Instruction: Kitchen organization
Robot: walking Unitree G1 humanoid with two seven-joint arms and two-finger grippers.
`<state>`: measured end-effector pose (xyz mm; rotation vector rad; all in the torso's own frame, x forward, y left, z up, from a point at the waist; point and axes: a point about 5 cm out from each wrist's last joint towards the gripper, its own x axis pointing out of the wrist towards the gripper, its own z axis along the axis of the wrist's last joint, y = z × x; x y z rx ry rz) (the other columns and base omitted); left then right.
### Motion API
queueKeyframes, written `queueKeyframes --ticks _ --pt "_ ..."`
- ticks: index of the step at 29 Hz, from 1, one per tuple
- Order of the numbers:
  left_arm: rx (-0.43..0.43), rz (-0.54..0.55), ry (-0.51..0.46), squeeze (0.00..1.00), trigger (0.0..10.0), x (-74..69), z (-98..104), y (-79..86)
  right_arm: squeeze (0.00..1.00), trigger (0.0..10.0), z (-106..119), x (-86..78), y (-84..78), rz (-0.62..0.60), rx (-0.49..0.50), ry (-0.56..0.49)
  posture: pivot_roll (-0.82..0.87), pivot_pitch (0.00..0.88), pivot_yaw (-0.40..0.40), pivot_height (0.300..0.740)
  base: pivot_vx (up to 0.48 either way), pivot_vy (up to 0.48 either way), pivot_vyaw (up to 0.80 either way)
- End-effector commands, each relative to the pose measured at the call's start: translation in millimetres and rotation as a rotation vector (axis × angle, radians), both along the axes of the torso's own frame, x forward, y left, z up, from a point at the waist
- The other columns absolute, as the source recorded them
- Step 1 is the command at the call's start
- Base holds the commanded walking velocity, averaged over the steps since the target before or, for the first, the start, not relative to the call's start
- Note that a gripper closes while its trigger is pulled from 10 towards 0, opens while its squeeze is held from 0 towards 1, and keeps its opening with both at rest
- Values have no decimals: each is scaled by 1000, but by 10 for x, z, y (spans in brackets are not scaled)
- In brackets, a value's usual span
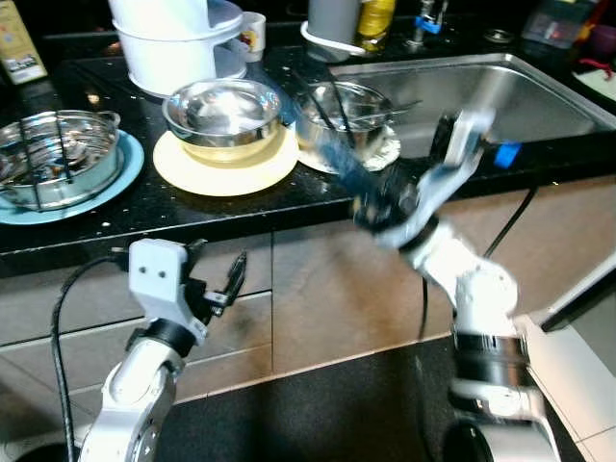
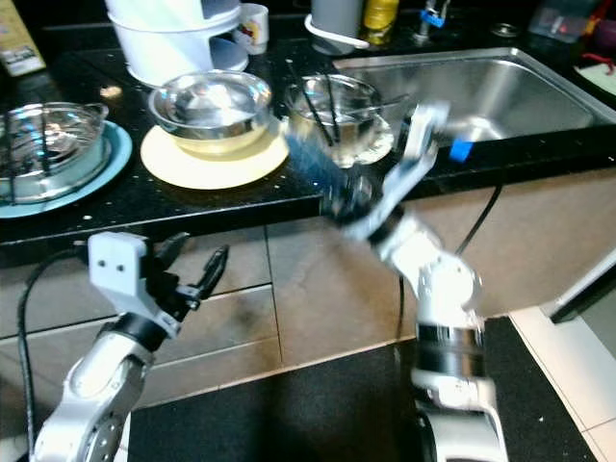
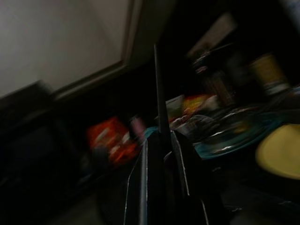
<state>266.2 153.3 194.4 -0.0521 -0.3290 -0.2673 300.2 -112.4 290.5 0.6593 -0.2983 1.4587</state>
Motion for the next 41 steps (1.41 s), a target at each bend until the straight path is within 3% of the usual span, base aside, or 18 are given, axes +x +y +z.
queueKeyframes --ticks 1,2,8,9,10,12,13,15,22,27,31,34,38,41 --pt "13 6 26 0 10000 -16 -77 44 0 0 -10 -178 -2 82 -22 -23 -67 207 -4 740 0 0 0" --pt "18 8 32 0 10000 -18 -98 55 0 0 -114 -296 -72 87 -55 12 -67 207 -4 740 0 0 0" --pt "22 8 36 0 10000 -16 -109 59 0 0 -310 -408 -146 41 -133 85 -70 209 -2 740 0 0 0" --pt "27 10 41 0 10000 -17 -123 68 0 0 -449 -407 -159 -1 -192 127 -70 209 -2 740 0 0 0" --pt "27 10 41 0 10000 -17 -123 68 0 0 -449 -407 -159 -1 -192 127 -70 209 -2 740 0 0 0" --pt "33 17 52 0 10000 -20 -151 89 0 0 -686 -309 -174 -122 -294 191 -70 209 -2 740 0 0 0" --pt "33 17 52 0 10000 -20 -151 89 0 0 -686 -309 -174 -122 -294 191 -70 209 -2 740 0 0 0" --pt "45 25 71 0 10000 -25 -185 109 0 0 -889 -218 -213 -235 -368 251 -63 216 2 740 0 0 0" --pt "57 88 116 0 10000 -42 -292 203 0 0 -1210 -163 -325 -394 -506 365 -60 222 1 740 0 0 0" --pt "69 84 133 0 10000 -53 -334 210 0 0 -1380 -193 -405 -428 -601 401 -54 227 -2 740 0 0 0" --pt "88 75 153 0 10000 -81 -399 199 0 0 -1660 -255 -459 -409 -708 446 -45 229 -5 740 0 0 0" --pt "89 73 150 0 10000 -108 -406 195 0 0 -1772 -281 -488 -416 -733 469 -45 229 -5 740 0 0 0" --pt "82 76 144 0 10000 -114 -394 203 0 0 -1639 -261 -488 -407 -635 429 -42 232 -6 740 0 0 0" --pt "83 73 144 0 10000 -109 -395 197 0 0 -1613 -293 -474 -363 -624 403 -43 233 -5 740 0 0 0"
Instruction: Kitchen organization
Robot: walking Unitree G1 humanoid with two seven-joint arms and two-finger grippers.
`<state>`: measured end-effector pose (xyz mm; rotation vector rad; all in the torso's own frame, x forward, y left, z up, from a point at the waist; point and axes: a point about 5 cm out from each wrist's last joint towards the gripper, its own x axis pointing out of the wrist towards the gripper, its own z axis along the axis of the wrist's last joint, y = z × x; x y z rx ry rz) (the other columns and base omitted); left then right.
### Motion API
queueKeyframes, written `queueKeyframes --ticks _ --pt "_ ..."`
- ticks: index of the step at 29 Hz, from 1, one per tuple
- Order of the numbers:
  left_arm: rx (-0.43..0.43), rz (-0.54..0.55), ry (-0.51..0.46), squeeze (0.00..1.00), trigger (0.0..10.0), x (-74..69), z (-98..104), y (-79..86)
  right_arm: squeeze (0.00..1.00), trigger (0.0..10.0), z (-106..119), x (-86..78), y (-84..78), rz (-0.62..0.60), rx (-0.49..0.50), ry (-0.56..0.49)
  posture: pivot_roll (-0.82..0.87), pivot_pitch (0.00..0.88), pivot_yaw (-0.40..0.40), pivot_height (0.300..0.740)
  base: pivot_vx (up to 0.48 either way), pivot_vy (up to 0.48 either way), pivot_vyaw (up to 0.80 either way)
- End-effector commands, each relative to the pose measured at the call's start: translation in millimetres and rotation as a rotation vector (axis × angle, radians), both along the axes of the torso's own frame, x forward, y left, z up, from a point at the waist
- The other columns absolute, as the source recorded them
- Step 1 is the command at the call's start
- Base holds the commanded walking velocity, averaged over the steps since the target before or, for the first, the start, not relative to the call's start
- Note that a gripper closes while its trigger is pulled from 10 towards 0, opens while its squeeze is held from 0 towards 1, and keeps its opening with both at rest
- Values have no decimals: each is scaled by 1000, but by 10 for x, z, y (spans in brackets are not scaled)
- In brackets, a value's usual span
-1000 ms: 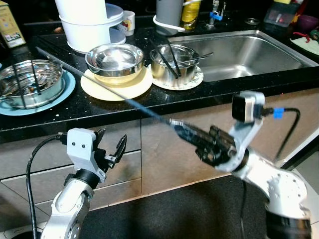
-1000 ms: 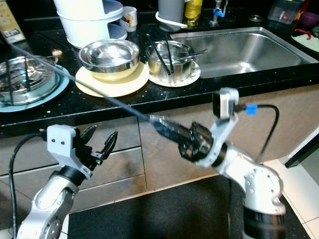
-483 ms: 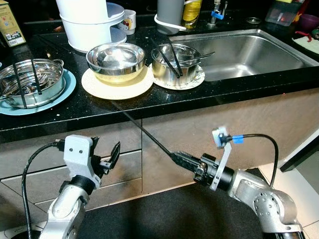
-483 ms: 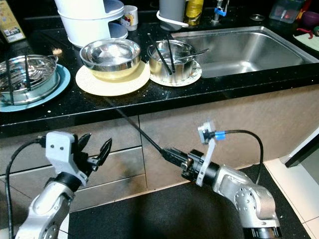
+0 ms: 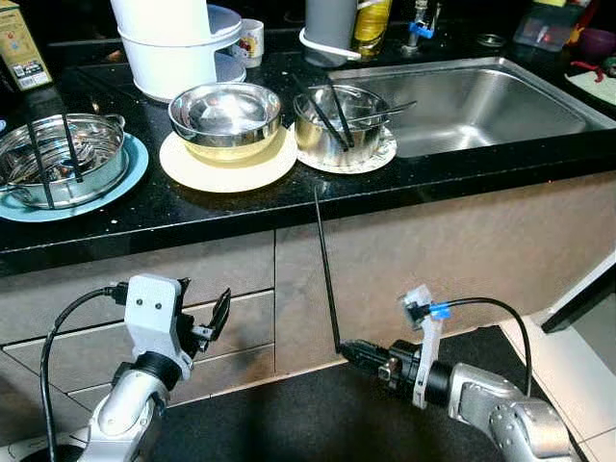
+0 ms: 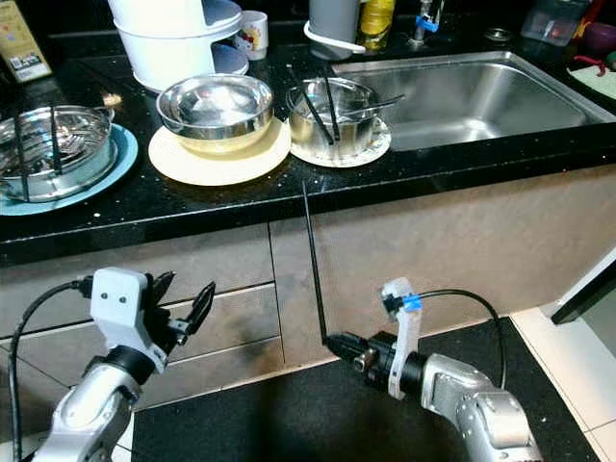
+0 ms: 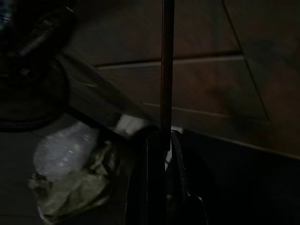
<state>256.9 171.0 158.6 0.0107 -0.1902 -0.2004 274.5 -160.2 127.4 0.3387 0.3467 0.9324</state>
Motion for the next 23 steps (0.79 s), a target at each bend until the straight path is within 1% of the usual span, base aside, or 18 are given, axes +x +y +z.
queueKeyframes --ticks 1,3,4,5,6,7,8,9,13,14,15,17,21,23 --pt "13 -2 13 0 10000 -14 -38 17 0 0 16 -53 9 43 21 -13 -43 233 -5 740 0 0 0" --pt "15 -4 15 0 10000 -17 -50 11 0 0 -9 -105 23 82 24 -1 -43 233 -5 740 0 0 0" --pt "15 -4 15 0 10000 -17 -50 11 0 0 -9 -105 23 82 24 -1 -43 233 -5 740 0 0 0" --pt "17 -6 20 0 10000 -26 -65 7 0 0 -40 -159 35 114 24 20 -43 233 -5 740 0 0 0" --pt "17 -6 20 0 10000 -26 -65 7 0 0 -40 -159 35 114 24 20 -43 233 -5 740 0 0 0" --pt "22 -11 28 0 10000 -50 -94 1 0 0 -116 -284 57 184 16 70 -43 233 -5 740 0 0 0" --pt "25 -14 31 0 10000 -61 -105 -2 0 0 -152 -337 64 212 10 92 -43 233 -5 740 0 0 0" --pt "25 -14 31 0 10000 -61 -105 -2 0 0 -152 -337 64 212 10 92 -43 233 -5 740 0 0 0" --pt "27 -18 33 0 10000 -82 -121 -11 0 0 -268 -505 50 298 -15 146 -41 238 -9 740 0 0 0" --pt "25 -18 32 0 10000 -84 -120 -15 0 0 -275 -553 37 324 -5 156 -41 238 -9 740 0 0 0" --pt "25 -18 32 0 10000 -84 -120 -15 0 0 -275 -553 37 324 -5 156 -41 238 -9 740 0 0 0" --pt "22 -20 31 0 10000 -85 -121 -16 0 0 -227 -630 37 375 34 175 -41 238 -9 740 0 0 0" --pt "21 -22 33 0 10000 -86 -126 -16 0 0 -250 -649 1 380 9 197 -41 238 -9 740 0 0 0" --pt "51 -36 76 0 10000 -83 -192 -28 0 0 -360 -569 -45 304 -81 203 -41 238 -9 740 0 0 0"
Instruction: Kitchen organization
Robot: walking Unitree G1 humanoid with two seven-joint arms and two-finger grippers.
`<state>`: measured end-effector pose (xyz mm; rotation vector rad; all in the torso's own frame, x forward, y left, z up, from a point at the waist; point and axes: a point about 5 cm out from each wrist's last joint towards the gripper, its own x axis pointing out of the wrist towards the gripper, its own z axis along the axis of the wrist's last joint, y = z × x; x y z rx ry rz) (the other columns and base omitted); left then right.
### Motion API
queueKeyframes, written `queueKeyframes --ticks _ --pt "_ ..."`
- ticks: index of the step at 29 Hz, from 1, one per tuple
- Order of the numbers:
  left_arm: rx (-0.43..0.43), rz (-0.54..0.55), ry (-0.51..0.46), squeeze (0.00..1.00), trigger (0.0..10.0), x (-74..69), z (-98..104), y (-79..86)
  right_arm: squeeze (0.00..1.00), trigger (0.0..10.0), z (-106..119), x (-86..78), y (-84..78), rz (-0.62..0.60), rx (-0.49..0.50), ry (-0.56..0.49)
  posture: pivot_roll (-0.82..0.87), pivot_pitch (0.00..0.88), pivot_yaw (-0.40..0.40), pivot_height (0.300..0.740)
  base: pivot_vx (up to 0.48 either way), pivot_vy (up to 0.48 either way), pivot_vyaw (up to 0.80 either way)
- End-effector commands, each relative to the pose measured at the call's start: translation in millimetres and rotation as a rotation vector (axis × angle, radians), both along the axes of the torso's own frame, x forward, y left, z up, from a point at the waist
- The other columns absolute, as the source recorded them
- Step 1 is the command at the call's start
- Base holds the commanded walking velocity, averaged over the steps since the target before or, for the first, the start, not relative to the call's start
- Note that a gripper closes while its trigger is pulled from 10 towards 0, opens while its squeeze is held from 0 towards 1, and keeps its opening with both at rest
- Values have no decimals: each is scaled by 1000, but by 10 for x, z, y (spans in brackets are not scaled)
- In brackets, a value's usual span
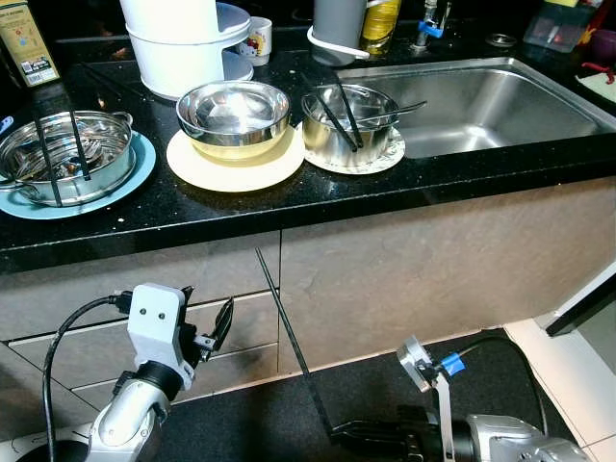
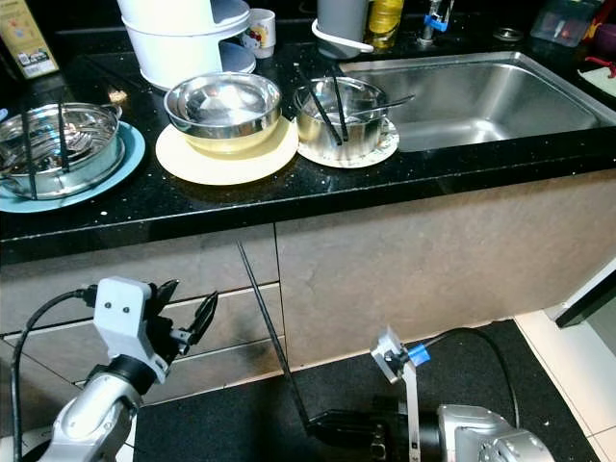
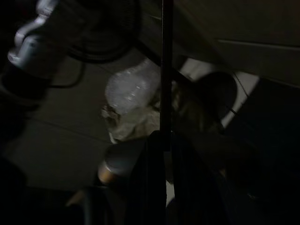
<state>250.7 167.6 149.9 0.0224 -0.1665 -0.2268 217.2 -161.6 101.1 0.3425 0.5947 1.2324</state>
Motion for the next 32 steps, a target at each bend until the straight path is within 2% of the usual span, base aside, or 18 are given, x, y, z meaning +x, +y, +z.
queueKeyframes --ticks 1,3,4,6,7,9,14,17,18,19,20,21,22,25,26,28,31,32 --pt "64 -21 99 0 10000 -17 -173 -5 0 0 -164 48 -51 -68 -115 5 -41 238 -9 740 0 0 0" --pt "129 -40 213 0 10000 -15 -336 -22 0 0 -270 93 -77 -108 -198 11 -41 238 -9 740 0 0 0" --pt "129 -40 213 0 10000 -15 -336 -22 0 0 -270 93 -77 -108 -198 11 -41 238 -9 740 0 0 0" --pt "263 -89 353 0 10000 -54 -596 -50 0 0 -479 74 -71 -83 -355 6 -47 235 -7 740 0 0 0" --pt "263 -89 353 0 10000 -54 -596 -50 0 0 -479 74 -71 -83 -355 6 -47 235 -7 740 0 0 0" --pt "314 -126 415 0 10000 -87 -732 -98 0 0 -688 95 -30 -124 -454 -3 -46 240 -5 740 0 0 0" --pt "331 -138 427 0 10000 -102 -768 -120 0 0 -789 125 2 -173 -494 -17 -45 248 -8 740 0 0 0" --pt "364 -140 446 0 10000 -113 -815 -114 0 0 -880 135 -2 -187 -555 -45 -45 248 -8 740 0 0 0" --pt "384 -139 459 0 10000 -117 -851 -111 0 0 -956 140 -28 -205 -608 -67 -51 252 -10 740 0 0 0" --pt "389 -123 482 0 10000 -116 -912 -109 0 0 -1055 194 -96 -317 -678 -96 -53 254 -11 740 0 0 0" --pt "389 -123 482 0 10000 -116 -912 -109 0 0 -1055 194 -96 -317 -678 -96 -53 254 -11 740 0 0 0" --pt "382 -104 488 0 10000 -109 -943 -103 0 0 -1074 243 -129 -409 -687 -104 -53 254 -11 740 0 0 0" --pt "382 -104 488 0 10000 -109 -943 -103 0 0 -1074 243 -129 -409 -687 -104 -53 254 -11 740 0 0 0" --pt "341 -19 523 0 10000 -90 -1051 -73 0 0 -1100 350 -229 -664 -673 -85 -60 258 -13 740 0 0 0" --pt "341 -19 523 0 10000 -90 -1051 -73 0 0 -1100 350 -229 -664 -673 -85 -60 258 -13 740 0 0 0" --pt "346 4 542 0 10000 -104 -1120 -73 0 0 -1095 387 -283 -812 -630 -55 -61 259 -16 740 0 0 0" --pt "342 -40 502 0 10000 -100 -1099 -138 0 0 -1030 454 -272 -877 -542 -86 -62 259 -18 740 0 0 0" --pt "334 -83 479 0 10000 -91 -1080 -176 0 0 -992 479 -237 -855 -503 -116 -62 259 -18 740 0 0 0"
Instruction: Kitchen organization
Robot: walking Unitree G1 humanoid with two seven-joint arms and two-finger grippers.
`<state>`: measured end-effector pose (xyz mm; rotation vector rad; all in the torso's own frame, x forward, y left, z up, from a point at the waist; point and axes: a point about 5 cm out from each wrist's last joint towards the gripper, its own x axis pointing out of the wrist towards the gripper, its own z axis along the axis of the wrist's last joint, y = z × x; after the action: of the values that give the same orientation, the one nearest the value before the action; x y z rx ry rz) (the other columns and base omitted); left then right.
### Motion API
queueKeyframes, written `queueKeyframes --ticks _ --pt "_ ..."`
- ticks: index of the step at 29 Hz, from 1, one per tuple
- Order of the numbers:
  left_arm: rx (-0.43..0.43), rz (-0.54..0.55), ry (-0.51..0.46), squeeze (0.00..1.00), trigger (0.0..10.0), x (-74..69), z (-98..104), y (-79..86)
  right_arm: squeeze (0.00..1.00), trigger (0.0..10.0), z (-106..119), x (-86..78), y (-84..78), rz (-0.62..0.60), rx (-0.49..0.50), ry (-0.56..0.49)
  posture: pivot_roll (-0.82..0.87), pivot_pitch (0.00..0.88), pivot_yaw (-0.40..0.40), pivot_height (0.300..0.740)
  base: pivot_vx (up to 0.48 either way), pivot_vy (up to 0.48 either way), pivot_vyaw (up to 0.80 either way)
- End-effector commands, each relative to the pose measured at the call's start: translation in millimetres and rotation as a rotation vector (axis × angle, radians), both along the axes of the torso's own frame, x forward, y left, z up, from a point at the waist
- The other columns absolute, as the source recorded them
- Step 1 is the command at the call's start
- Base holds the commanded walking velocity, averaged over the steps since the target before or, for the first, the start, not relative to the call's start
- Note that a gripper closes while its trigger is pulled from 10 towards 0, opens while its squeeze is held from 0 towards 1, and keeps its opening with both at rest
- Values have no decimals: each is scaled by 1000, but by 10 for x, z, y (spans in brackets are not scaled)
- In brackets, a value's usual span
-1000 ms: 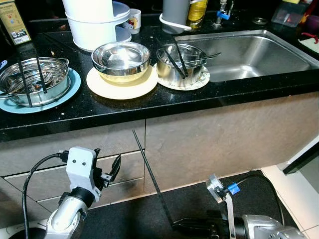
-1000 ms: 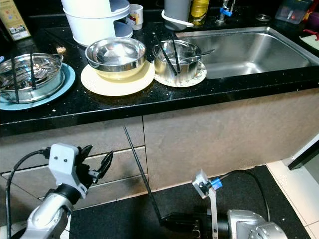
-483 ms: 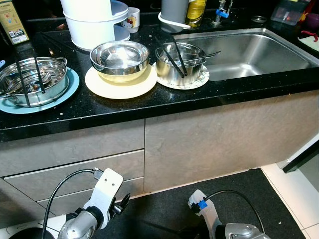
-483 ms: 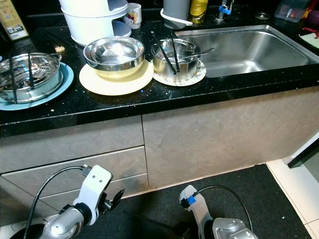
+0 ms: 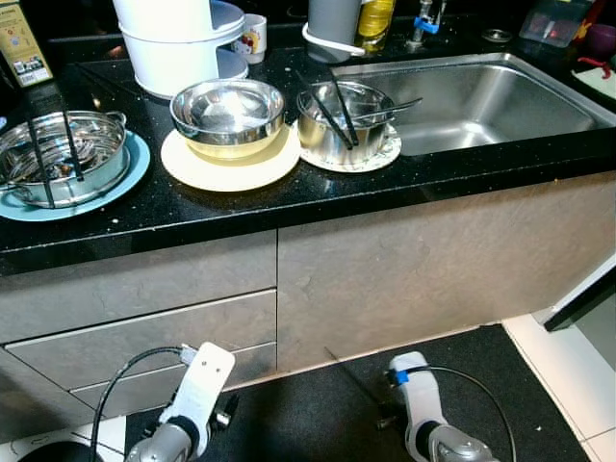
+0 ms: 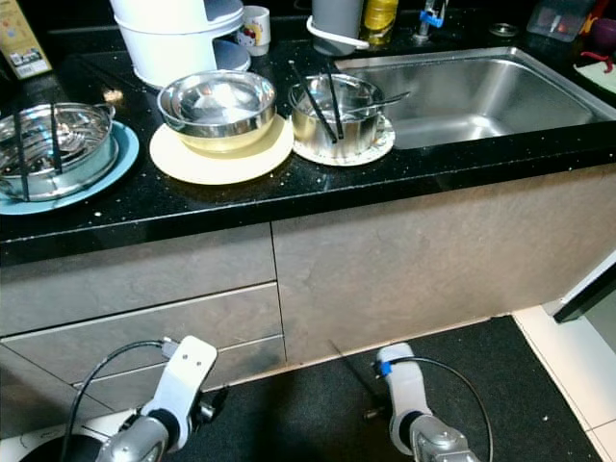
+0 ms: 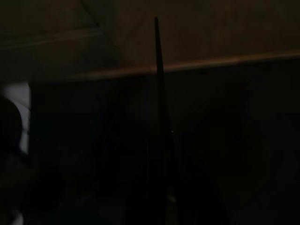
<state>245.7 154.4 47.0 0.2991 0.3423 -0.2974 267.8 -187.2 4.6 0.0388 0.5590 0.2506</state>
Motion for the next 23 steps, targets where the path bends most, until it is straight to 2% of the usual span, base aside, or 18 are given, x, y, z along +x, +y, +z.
queueKeyframes --ticks 1,2,3,4,6,7,8,9,11,12,13,14,21,23 --pt "-14 -74 -5 0 10000 -28 -31 -73 0 0 0 -10 60 45 53 -29 -67 262 -20 740 0 0 0" --pt "-14 -74 -5 0 10000 -28 -31 -73 0 0 0 -10 60 45 53 -29 -67 262 -20 740 0 0 0" --pt "-1 -220 -62 0 10000 2 64 -138 0 0 77 -11 163 221 80 -47 -72 263 -20 740 0 0 0" --pt "11 -280 -89 318 10000 9 109 -159 0 0 105 -20 196 286 93 -46 -72 263 -20 740 0 0 0" --pt "11 -280 -89 318 10000 9 109 -159 0 0 105 -20 196 286 93 -46 -72 263 -20 740 0 0 0" --pt "10 -326 -94 318 10000 10 132 -173 0 0 126 -22 215 327 99 -50 -73 264 -23 740 0 0 0" --pt "13 -388 -90 1000 10000 3 156 -182 0 0 165 -29 225 381 113 -55 -70 264 -24 740 0 0 0" --pt "17 -439 -81 1000 10000 -6 164 -185 0 0 197 -36 228 423 122 -63 -70 264 -24 740 0 0 0" --pt "22 -472 -75 1000 10000 -12 170 -185 0 0 219 -41 231 453 128 -67 -71 262 -24 740 0 0 0" --pt "57 -524 -67 1000 10000 -20 170 -169 0 0 256 -59 222 510 127 -71 -71 262 -24 740 0 0 0" --pt "57 -524 -67 1000 10000 -20 170 -169 0 0 256 -59 222 510 127 -71 -71 262 -24 740 0 0 0" --pt "89 -606 -36 1000 10000 -43 168 -149 0 0 299 -93 187 609 98 -69 -71 258 -22 740 0 0 0" --pt "131 -746 -21 1000 10000 -73 219 -129 0 0 381 -88 119 722 27 -87 -74 256 -18 740 0 0 0" --pt "188 -795 -26 1000 10000 -65 234 -115 0 0 441 -92 122 776 29 -92 -75 253 -12 740 0 0 0"
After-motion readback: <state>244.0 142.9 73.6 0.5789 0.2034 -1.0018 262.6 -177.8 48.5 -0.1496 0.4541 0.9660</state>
